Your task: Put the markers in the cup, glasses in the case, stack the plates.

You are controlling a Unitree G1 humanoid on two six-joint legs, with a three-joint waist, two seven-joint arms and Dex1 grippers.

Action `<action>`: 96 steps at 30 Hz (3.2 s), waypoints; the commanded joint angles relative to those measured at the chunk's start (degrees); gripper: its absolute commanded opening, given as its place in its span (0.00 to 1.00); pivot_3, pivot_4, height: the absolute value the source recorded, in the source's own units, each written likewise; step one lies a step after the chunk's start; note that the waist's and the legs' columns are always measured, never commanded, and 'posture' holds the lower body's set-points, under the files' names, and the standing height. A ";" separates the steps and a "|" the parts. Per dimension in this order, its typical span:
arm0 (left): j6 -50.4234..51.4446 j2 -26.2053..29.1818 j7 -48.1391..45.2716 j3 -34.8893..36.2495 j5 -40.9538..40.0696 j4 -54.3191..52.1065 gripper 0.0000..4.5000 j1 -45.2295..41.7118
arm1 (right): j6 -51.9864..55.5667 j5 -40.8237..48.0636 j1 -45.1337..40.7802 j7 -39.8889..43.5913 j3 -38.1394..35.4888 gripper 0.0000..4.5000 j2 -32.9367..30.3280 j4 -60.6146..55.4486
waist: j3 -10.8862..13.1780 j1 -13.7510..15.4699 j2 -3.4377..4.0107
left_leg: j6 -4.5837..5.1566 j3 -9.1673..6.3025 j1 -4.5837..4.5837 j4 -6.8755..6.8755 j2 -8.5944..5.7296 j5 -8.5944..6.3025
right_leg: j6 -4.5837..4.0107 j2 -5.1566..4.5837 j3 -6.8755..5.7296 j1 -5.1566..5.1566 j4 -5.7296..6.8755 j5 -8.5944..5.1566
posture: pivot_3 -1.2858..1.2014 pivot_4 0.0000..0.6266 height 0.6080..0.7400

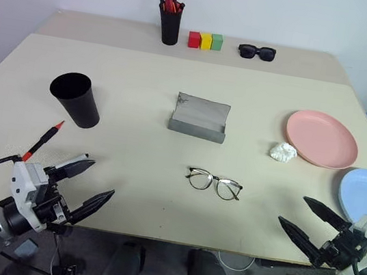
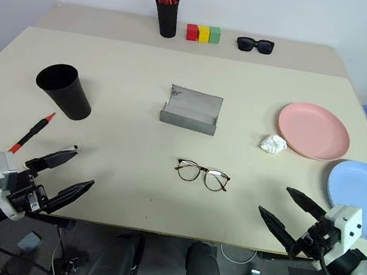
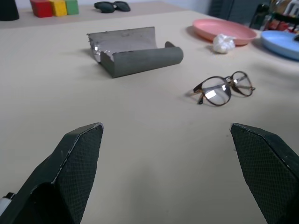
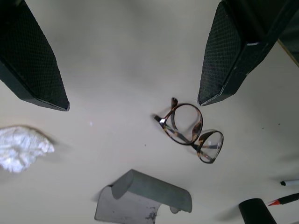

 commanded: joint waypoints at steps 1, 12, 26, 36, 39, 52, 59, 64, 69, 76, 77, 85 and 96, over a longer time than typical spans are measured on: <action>0.87 0.31 1.19 0.29 -0.75 -2.02 1.00 -0.32 | 0.20 0.80 -0.98 0.35 -0.87 1.00 -1.21 0.06 | 0.00 0.00 0.01 | 0.00 0.00 0.00 0.01 0.00 0.00 | 0.00 0.00 0.00 -0.02 0.05 0.00 | 0.52 0.24 1.00; 1.90 -0.09 5.09 2.19 0.63 0.72 1.00 -4.13 | -9.01 -2.66 -13.08 7.76 2.90 1.00 -2.82 9.47 | 0.00 -0.16 -0.01 | 0.01 0.00 0.03 0.03 0.04 0.01 | 0.01 0.07 0.00 -0.01 0.12 0.00 | 0.52 0.24 1.00; 24.51 9.45 18.38 2.22 1.96 -1.55 1.00 -10.93 | -10.51 -1.05 -30.82 25.63 27.39 1.00 -1.79 10.22 | 0.05 -0.25 0.02 | 0.01 -0.14 0.11 -0.01 0.18 0.03 | 0.13 0.27 -0.08 -0.03 0.30 0.07 | 0.52 0.24 1.00; 29.49 15.81 20.38 3.94 8.04 1.20 1.00 -14.55 | -7.99 -0.98 -42.56 29.01 29.69 1.00 -0.03 20.73 | 0.11 -0.19 0.03 | -0.03 -0.17 0.16 0.02 0.22 0.05 | 0.05 0.32 -0.12 -0.04 0.39 0.09 | 0.52 0.24 1.00; 32.22 19.89 18.05 2.75 7.94 3.51 1.00 -17.79 | -8.54 -1.62 -43.74 29.49 30.30 1.00 0.35 21.94 | 0.11 -0.15 0.04 | -0.03 -0.17 0.14 0.01 0.22 0.05 | 0.06 0.32 -0.12 -0.05 0.39 0.09 | 0.52 0.24 1.00; 31.19 36.91 -3.03 -8.98 12.34 19.04 1.00 -25.77 | -6.64 -3.06 -43.08 26.69 32.16 1.00 0.39 17.73 | 0.30 -1.53 0.25 | -0.03 -0.14 0.03 -0.13 0.29 0.05 | 0.14 0.38 -0.12 -0.30 0.46 0.14 | 0.52 0.24 1.00; 36.13 41.61 -6.78 -16.44 15.45 22.70 1.00 -31.83 | -7.49 -4.21 -43.56 26.38 32.53 1.00 0.97 19.00 | 0.35 -1.66 0.22 | -0.03 -0.13 0.00 -0.09 0.29 0.05 | 0.18 0.39 -0.11 -0.34 0.50 0.15 | 0.52 0.24 1.00; 36.57 43.56 -8.79 -18.44 16.77 21.82 1.00 -33.15 | -7.91 -5.35 -43.57 26.47 33.58 1.00 1.04 18.89 | 0.39 -1.72 0.21 | -0.03 -0.13 -0.02 -0.10 0.30 0.05 | 0.24 0.40 -0.11 -0.39 0.55 0.18 | 0.52 0.24 1.00; 37.21 43.65 -9.48 -18.14 17.33 20.37 1.00 -32.19 | -7.11 -4.48 -43.04 25.90 33.44 1.00 1.43 18.48 | 0.43 -1.69 0.15 | -0.03 -0.14 -0.02 -0.05 0.31 0.05 | 0.28 0.42 -0.11 -0.50 0.86 0.18 | 0.52 0.24 1.00; 37.74 43.20 -9.25 -17.25 17.93 19.01 1.00 -30.26 | -5.85 -1.90 -43.30 24.65 32.06 1.00 2.32 17.58 | 0.44 -1.69 0.15 | -0.02 -0.15 -0.01 -0.02 0.39 0.06 | 0.27 0.56 -0.07 -0.64 1.17 0.16 | 0.52 0.24 1.00; 38.06 43.20 -9.27 -17.24 17.86 18.78 1.00 -30.32 | -5.48 -1.63 -43.48 24.28 32.10 1.00 2.42 17.19 | 0.44 -1.69 0.14 | -0.02 -0.15 0.00 -0.02 0.40 0.06 | 0.27 0.57 -0.06 -0.65 1.17 0.16 | 0.52 0.24 1.00; 39.60 42.94 -8.90 -18.28 18.20 19.08 1.00 -32.44 | -5.63 -2.12 -44.19 23.46 33.34 1.00 3.26 16.82 | 0.44 -1.69 0.14 | -0.02 -0.16 -0.01 -0.02 0.42 0.06 | 0.27 0.61 -0.05 -0.67 1.19 0.15 | 0.52 0.24 1.00; 37.67 39.27 -6.52 -29.60 26.46 28.32 1.00 -41.72 | -6.33 -2.22 -44.83 24.16 32.63 1.00 3.76 18.44 | 0.45 -1.58 0.22 | -0.02 -0.17 0.01 -0.01 0.42 0.06 | 0.28 0.64 -0.04 -0.65 1.24 0.16 | 0.52 0.24 1.00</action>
